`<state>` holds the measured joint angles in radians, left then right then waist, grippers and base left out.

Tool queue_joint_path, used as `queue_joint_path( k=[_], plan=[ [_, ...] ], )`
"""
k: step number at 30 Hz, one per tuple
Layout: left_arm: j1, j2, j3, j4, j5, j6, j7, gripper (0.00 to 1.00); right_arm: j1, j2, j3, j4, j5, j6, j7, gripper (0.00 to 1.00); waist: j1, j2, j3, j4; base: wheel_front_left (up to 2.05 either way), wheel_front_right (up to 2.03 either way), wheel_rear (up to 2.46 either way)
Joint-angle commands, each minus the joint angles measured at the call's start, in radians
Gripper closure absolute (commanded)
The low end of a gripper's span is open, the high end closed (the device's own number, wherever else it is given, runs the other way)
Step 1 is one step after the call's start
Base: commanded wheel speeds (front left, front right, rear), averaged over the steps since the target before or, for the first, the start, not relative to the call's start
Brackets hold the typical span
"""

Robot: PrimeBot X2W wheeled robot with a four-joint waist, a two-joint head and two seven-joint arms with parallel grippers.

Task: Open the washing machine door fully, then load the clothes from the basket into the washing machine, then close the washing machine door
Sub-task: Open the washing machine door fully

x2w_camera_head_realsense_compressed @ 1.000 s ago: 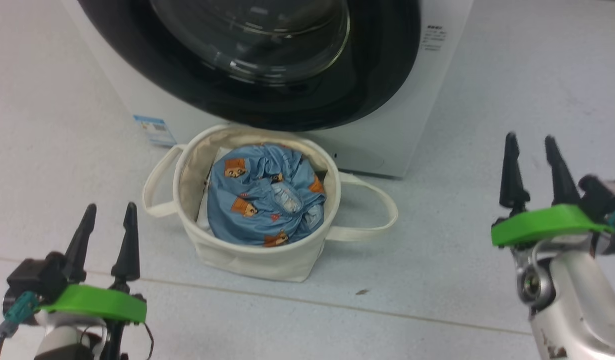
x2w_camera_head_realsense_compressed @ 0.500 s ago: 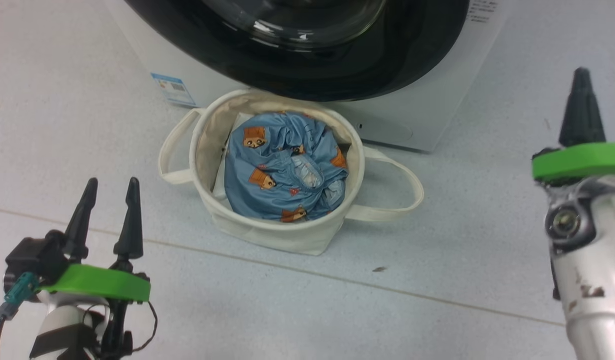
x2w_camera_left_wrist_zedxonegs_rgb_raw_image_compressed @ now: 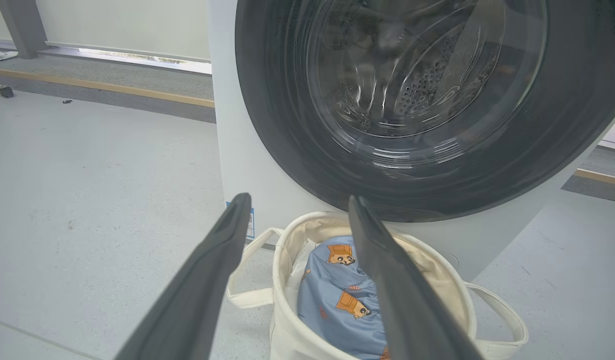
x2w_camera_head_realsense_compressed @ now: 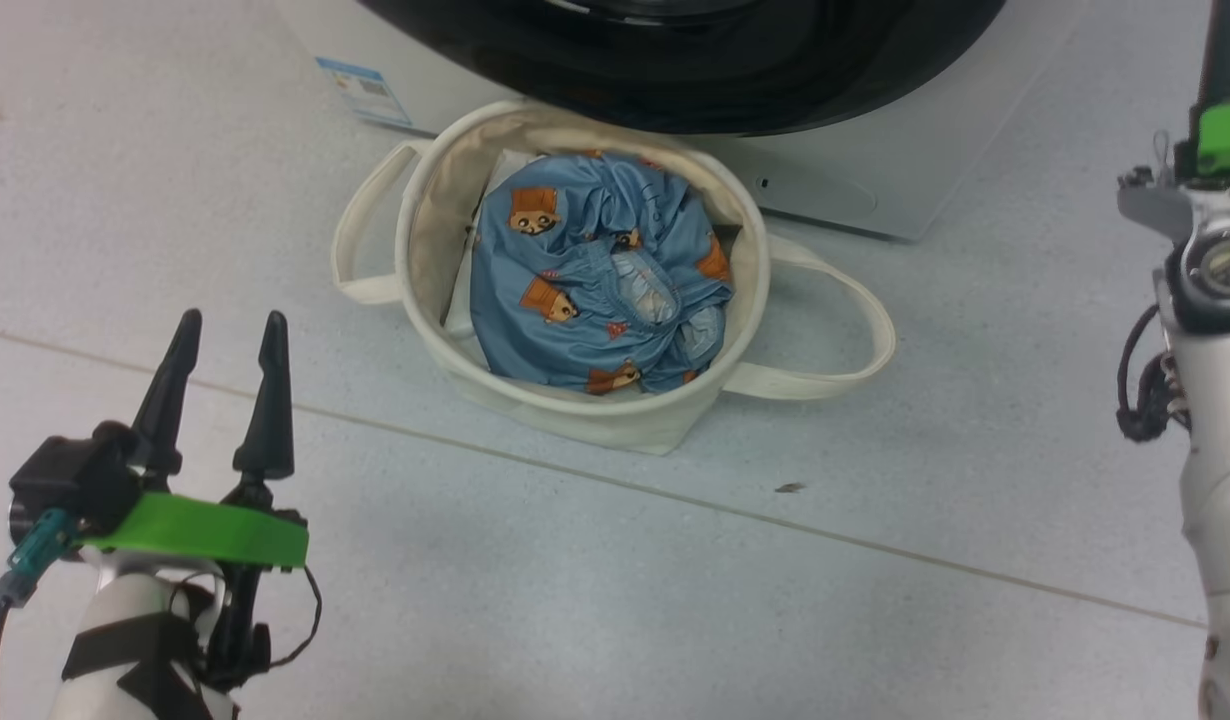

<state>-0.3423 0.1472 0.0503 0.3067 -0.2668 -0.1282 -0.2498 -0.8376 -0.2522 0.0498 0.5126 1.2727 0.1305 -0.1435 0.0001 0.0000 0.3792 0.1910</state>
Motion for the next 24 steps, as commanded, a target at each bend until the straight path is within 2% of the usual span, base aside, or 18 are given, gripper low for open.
queue_joint_path(
  k=[1, 7, 18, 24],
  plan=[
    [-0.03, 0.031, 0.032, -0.035, -0.002, -0.002, -0.012, 0.0, -0.042, 0.001, 0.017, -0.018, 0.038, 0.0, 0.026, 1.0, -0.0001, 0.0, 0.013, 0.01, 0.0, 0.0, 0.0],
    [-0.041, 0.025, 0.029, -0.036, -0.004, -0.002, -0.012, 0.0, -0.118, -0.003, 0.044, 0.024, 0.143, 0.0, 0.122, 1.0, -0.0001, 0.0, 0.03, 0.028, 0.0, 0.0, 0.0],
    [-0.048, 0.015, 0.032, -0.028, -0.007, -0.002, -0.012, 0.0, -0.204, 0.004, 0.083, 0.082, 0.189, 0.0, 0.157, 1.0, -0.0001, 0.0, 0.042, 0.048, 0.0, 0.0, 0.0],
    [-0.044, 0.011, 0.038, -0.018, -0.006, -0.002, -0.012, 0.0, -0.202, 0.014, 0.149, 0.113, 0.206, 0.0, 0.257, 1.0, -0.0001, 0.0, 0.023, 0.04, 0.0, 0.0, 0.0]
  ],
)
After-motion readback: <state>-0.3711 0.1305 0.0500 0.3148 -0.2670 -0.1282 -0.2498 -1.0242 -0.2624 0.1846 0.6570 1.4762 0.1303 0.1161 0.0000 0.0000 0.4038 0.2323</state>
